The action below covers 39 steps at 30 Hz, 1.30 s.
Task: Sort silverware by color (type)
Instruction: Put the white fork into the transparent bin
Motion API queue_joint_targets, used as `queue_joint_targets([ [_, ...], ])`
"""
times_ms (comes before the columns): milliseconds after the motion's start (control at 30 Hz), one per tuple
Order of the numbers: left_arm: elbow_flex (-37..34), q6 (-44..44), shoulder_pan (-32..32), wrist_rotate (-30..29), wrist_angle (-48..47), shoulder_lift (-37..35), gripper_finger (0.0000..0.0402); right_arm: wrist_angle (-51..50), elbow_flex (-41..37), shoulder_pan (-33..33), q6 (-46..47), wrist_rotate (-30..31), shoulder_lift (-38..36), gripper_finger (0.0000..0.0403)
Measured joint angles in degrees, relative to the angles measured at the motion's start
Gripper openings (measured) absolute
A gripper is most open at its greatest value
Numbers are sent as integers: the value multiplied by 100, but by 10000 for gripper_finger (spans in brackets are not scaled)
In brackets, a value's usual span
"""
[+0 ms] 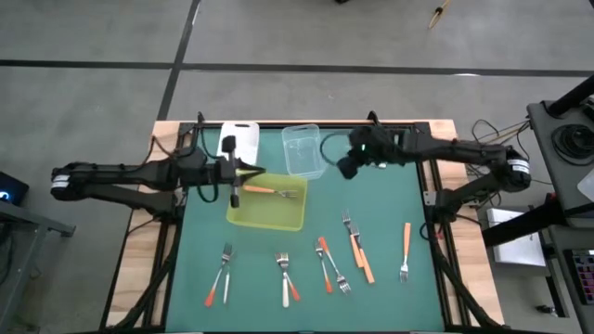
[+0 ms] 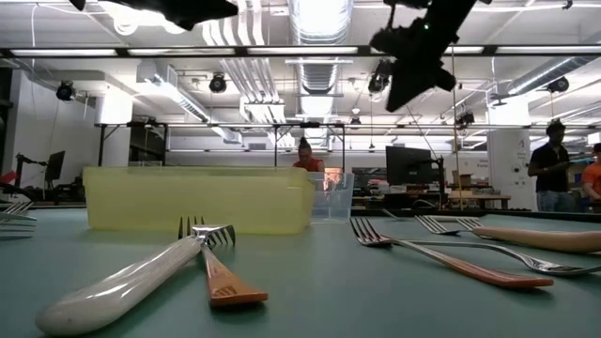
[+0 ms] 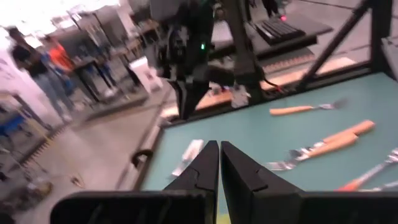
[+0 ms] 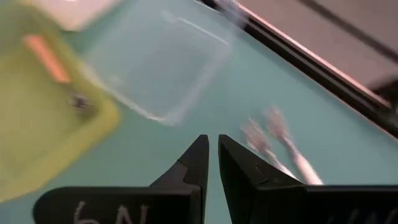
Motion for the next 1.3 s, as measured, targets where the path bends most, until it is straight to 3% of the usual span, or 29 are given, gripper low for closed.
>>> queue_joint_targets([
  [233,-26,475,276,-14,38,-535,0,-398,18,-1228,-223,-910,0,27],
  [433,-28,317,380,-61,-305,-737,0,-483,-58,-1869,-254,-1071,345,27],
  [633,-220,161,380,-63,-505,-766,0,-493,-37,-1999,-894,-1115,1188,27],
  [833,-383,65,380,-92,-518,-977,0,-697,29,-2005,-2790,-1411,1930,27],
  [900,-425,-16,378,-342,-537,-1091,0,-811,29,-2005,-3249,-1415,2127,27],
  [1033,-468,-108,382,-870,-742,-1343,0,-995,29,-2005,-3775,-1372,2357,27],
  [1300,-518,-191,380,-874,-884,-1676,0,-874,19,-2005,-4597,-1370,2503,30],
])
